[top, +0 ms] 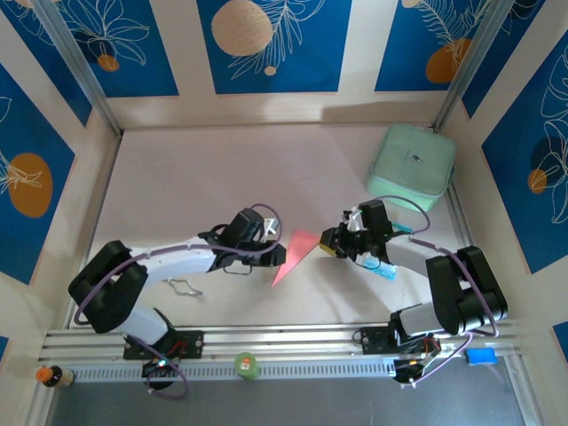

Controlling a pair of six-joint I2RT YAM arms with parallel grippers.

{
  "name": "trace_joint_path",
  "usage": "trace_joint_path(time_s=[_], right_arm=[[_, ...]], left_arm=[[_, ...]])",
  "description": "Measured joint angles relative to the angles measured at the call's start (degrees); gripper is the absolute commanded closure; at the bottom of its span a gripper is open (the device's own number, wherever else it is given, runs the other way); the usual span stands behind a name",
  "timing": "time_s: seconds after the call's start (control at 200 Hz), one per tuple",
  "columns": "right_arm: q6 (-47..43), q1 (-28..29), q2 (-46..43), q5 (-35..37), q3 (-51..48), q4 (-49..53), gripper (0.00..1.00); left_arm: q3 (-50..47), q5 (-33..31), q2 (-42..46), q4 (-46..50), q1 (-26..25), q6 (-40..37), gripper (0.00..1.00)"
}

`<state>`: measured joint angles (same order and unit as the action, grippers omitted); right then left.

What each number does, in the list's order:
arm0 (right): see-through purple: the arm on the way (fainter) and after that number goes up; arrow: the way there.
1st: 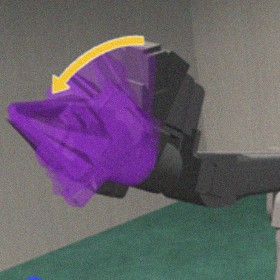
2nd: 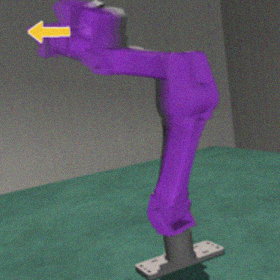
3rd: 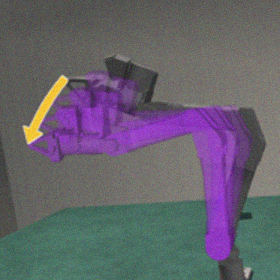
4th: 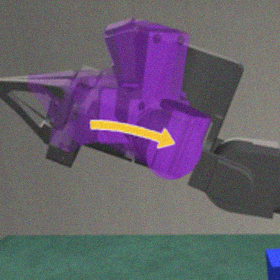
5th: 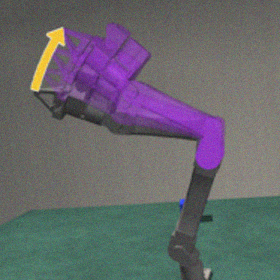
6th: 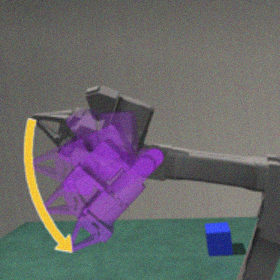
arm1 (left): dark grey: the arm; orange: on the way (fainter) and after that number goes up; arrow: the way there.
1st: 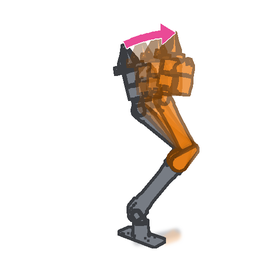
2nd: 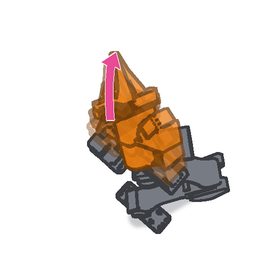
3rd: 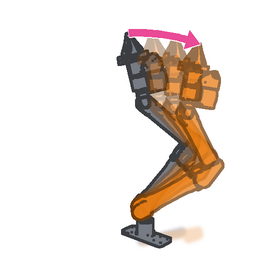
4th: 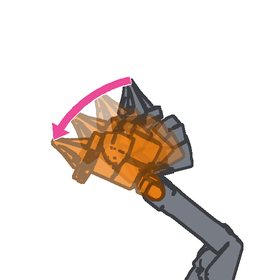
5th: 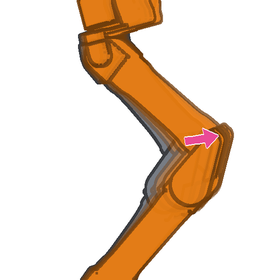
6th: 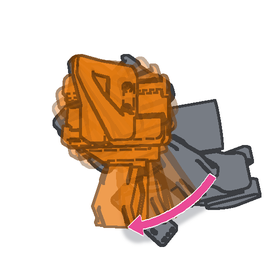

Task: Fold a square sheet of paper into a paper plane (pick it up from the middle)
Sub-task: Fold the wing for the fifth time at the center of the table, then turn over a paper plane at the center of the table.

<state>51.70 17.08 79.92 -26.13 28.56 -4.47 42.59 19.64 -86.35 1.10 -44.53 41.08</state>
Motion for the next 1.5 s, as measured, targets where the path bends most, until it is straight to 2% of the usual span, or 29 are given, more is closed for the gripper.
trace_joint_path(time_s=[0.165,0.36,0.94,1.5], right_arm=[[2.82,5.35,-0.42,2.67,-1.68,-1.05,0.73],[4.74,9.9,-0.42,6.45,-1.46,-1.07,0.73],[5.6,11.58,2.23,9.14,-0.35,-0.68,0.73],[5.51,12.55,4.17,9.01,1.03,-0.61,0.74]], left_arm=[[2.27,2.01,-4.96,2.8,3.89,-4.04,0.75],[2.36,5.64,-7.69,2.73,5.05,-5.62,0.74],[2.1,12.94,-12.96,-3.13,5.42,-5.16,0.72],[-2.58,13.16,-9.9,-6.6,5.49,-2.38,0.71]])
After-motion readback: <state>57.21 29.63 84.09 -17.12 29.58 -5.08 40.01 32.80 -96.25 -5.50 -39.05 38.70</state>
